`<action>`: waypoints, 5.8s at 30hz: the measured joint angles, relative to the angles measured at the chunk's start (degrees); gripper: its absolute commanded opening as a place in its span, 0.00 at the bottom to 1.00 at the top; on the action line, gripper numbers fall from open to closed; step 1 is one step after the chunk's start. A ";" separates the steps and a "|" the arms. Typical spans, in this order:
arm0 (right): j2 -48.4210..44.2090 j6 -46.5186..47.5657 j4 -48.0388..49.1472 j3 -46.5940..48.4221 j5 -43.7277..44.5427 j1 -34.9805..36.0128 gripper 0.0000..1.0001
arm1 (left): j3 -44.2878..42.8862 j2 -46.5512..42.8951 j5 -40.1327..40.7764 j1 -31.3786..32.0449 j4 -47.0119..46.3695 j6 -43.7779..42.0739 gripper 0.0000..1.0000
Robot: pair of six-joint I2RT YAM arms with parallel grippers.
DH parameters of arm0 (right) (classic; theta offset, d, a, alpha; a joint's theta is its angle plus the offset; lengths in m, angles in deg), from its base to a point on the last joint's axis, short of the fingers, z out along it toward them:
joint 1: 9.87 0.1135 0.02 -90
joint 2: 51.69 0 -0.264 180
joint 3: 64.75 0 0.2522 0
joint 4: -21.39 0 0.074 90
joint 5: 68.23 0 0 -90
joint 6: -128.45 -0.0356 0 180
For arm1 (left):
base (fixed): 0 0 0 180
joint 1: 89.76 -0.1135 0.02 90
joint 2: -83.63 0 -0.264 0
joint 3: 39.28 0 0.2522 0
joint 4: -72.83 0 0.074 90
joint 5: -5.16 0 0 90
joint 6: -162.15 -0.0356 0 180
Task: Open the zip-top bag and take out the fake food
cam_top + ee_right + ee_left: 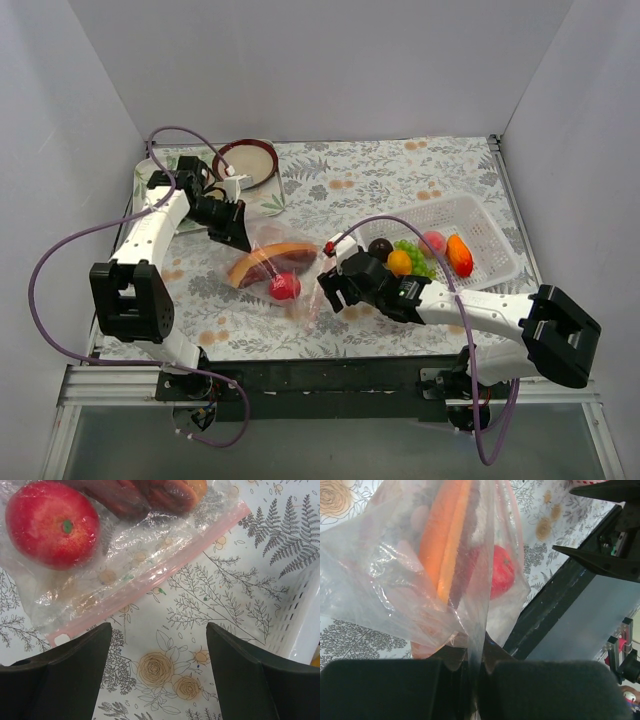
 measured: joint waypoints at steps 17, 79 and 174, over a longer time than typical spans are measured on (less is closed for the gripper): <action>3.26 -0.44 0.35 -1.70 -0.11 0.00 0.82 | -5.62 -2.78 2.78 2.36 5.60 -0.33 0.00; 19.50 5.27 30.69 -0.96 -27.32 -0.26 0.99 | 25.03 0.72 35.04 14.16 -23.08 -1.16 0.00; 5.38 11.50 18.56 -5.92 -17.75 6.49 0.02 | 27.19 -0.15 23.98 27.63 -20.26 4.44 0.25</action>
